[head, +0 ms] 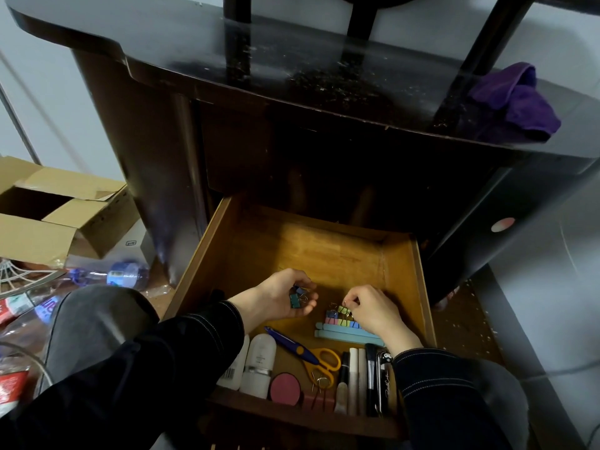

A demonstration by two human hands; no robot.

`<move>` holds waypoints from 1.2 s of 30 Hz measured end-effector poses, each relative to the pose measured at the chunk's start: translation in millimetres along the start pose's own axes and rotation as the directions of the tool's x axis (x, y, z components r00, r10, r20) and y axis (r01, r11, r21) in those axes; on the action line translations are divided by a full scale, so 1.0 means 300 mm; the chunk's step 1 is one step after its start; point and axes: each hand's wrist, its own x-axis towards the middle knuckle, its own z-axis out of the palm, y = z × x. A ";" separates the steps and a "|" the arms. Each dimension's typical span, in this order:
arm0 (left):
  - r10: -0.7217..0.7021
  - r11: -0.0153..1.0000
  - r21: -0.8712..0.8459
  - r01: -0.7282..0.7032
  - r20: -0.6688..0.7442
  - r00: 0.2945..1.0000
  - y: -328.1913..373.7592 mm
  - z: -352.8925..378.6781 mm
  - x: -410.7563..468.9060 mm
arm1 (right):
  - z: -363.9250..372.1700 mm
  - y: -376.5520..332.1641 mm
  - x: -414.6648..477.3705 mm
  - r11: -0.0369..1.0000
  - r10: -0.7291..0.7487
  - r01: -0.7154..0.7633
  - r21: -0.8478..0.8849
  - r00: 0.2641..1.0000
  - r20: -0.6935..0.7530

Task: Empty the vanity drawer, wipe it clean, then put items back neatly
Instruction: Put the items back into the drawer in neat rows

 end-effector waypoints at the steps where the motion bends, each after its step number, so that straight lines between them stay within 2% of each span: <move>1: 0.001 1.000 0.002 -0.001 0.001 1.000 0.000 0.000 0.000 | 0.000 0.001 0.001 1.000 -0.001 0.001 -0.005 1.000 0.003; 13: -0.006 1.000 0.004 0.006 0.005 1.000 0.000 -0.006 0.010 | -0.005 -0.003 -0.003 1.000 0.002 -0.003 -0.018 1.000 -0.025; 18: -0.013 1.000 -0.002 0.013 -0.003 1.000 -0.002 -0.006 0.014 | 0.000 -0.003 -0.007 0.999 -0.013 0.014 -0.032 0.999 0.037; 25: -0.042 0.998 -0.043 0.042 0.016 0.999 0.004 -0.001 0.011 | 0.002 -0.009 -0.005 1.000 -0.001 0.002 -0.020 0.999 0.047; 28: -0.057 0.998 -0.025 0.059 0.049 0.997 0.003 -0.004 0.012 | -0.019 -0.022 -0.006 0.997 0.000 0.008 0.079 0.995 -0.099; 30: -0.080 0.997 -0.005 0.080 0.083 0.993 0.004 0.002 0.009 | -0.034 -0.047 -0.017 0.960 -0.035 0.085 0.265 0.982 -0.188; 33: -0.102 0.994 -0.013 0.104 0.139 0.985 0.006 0.014 0.005 | -0.043 -0.101 -0.050 0.843 -0.174 0.213 0.493 0.977 -0.126; 36: -0.097 0.994 -0.024 0.103 0.172 0.980 0.005 0.017 0.007 | -0.036 -0.127 -0.066 0.826 -0.241 0.218 0.520 0.970 -0.024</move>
